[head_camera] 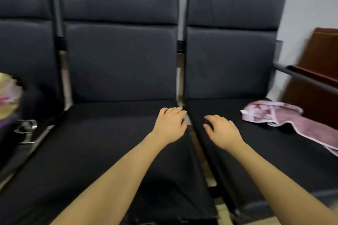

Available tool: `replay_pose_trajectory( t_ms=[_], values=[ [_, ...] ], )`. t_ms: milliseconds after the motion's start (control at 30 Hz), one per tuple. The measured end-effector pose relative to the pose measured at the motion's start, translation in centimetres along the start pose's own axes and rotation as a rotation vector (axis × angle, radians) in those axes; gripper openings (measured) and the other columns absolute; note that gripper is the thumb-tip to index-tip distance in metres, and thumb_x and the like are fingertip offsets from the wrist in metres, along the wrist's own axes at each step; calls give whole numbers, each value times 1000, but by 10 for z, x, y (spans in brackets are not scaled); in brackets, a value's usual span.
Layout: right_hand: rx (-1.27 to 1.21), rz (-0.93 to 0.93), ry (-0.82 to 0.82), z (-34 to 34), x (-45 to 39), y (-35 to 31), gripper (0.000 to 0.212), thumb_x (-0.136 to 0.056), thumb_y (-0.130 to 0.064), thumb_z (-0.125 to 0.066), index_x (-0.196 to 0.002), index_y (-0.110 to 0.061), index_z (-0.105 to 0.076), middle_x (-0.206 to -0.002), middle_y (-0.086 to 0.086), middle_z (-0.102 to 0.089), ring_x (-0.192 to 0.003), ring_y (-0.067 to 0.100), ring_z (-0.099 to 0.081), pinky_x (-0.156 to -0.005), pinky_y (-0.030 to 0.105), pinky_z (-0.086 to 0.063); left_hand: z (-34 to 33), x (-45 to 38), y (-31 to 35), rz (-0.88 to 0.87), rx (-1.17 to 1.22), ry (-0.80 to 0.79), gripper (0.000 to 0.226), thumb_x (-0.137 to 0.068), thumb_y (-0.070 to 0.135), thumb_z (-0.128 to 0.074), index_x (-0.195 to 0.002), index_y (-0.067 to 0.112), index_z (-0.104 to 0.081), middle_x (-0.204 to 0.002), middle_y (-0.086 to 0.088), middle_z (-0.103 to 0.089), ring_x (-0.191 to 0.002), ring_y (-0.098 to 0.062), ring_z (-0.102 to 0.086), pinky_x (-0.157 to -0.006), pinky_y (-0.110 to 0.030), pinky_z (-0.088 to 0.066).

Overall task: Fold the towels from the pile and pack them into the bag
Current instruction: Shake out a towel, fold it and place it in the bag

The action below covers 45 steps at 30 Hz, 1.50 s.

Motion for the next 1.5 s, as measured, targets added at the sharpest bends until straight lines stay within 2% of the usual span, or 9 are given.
replay_pose_trajectory(
  t_ms=[233, 433, 600, 733, 1033, 1167, 1333, 1433, 1500],
  values=[
    [142, -271, 51, -4, 16, 173, 44, -99, -39, -40, -138, -20, -43, -142, 1, -45, -129, 23, -41, -102, 36, -29, -86, -91, 142, -144, 145, -128, 46, -101, 33, -37, -145, 21, -36, -155, 2, -27, -142, -15, -22, -113, -34, -12],
    [165, -449, -16, -22, 6, 276, 63, -99, -52, -29, -153, -25, -12, -161, 5, -5, -148, 29, -2, -117, 45, -4, -150, -149, 208, -205, 135, -260, 50, -103, 35, -29, -151, 21, -22, -161, 0, -6, -147, -18, -4, -115, -41, -6],
    [84, -469, -118, -39, -13, 305, 57, -100, -53, -17, -152, -30, -19, -161, 1, -12, -147, 20, -11, -116, 45, -3, -182, -178, 217, -186, 50, -369, 53, -103, 42, -17, -153, 27, -10, -161, 4, 1, -147, -19, 4, -116, -43, 2],
    [44, -457, -106, -41, -7, 295, 52, -100, -50, -20, -148, -31, -29, -159, -3, -20, -145, 15, -21, -115, 45, -6, -186, -178, 208, -140, 28, -473, 53, -102, 48, -13, -152, 32, -10, -161, 7, -2, -148, -16, 2, -116, -47, 6],
    [2, -359, -214, -38, 35, 203, 54, -101, -49, -16, -153, -34, -11, -161, -5, -10, -146, 13, -14, -115, 48, 0, -143, -104, 132, -87, -31, -437, 54, -101, 51, -14, -152, 34, -13, -160, 9, -6, -147, -12, -3, -116, -46, 11],
    [-51, -308, -258, -40, 45, 139, 56, -102, -47, -16, -154, -27, -8, -161, -3, -10, -147, 15, -14, -115, 50, 0, -122, -62, 100, -60, -40, -419, 52, -102, 48, -15, -152, 34, -13, -160, 9, -7, -147, -13, -4, -116, -46, 10],
    [-212, -203, -190, -47, 49, 69, 52, -102, -41, -25, -149, -18, -19, -143, 2, -46, -136, 20, -35, -113, 48, -8, -95, -23, 60, -39, -10, -306, 47, -104, 35, -22, -150, 30, -23, -158, 8, -19, -145, -12, -15, -115, -40, 3],
    [-319, -117, -183, -40, 50, 52, 48, -103, -37, -29, -149, -25, -22, -137, 0, -53, -133, 19, -41, -108, 37, -10, -77, -7, 48, -32, 70, -114, 47, -100, 27, -34, -147, 24, -31, -153, 9, -32, -140, -8, -24, -112, -29, -3],
    [-336, -75, -89, -29, 52, 54, 46, -102, -34, -36, -148, -26, -29, -135, 0, -56, -127, 18, -48, -103, 30, -13, -69, 1, 50, -40, 116, -2, 49, -98, 25, -38, -146, 23, -32, -151, 8, -34, -138, -8, -27, -109, -26, -6]
  ],
)
Point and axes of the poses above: each hand's wrist, its own x-axis away from the middle knuckle, its own z-axis out of the back of the hand, y = z × x, the point moved 4 cm from there along -x, towards the middle knuckle
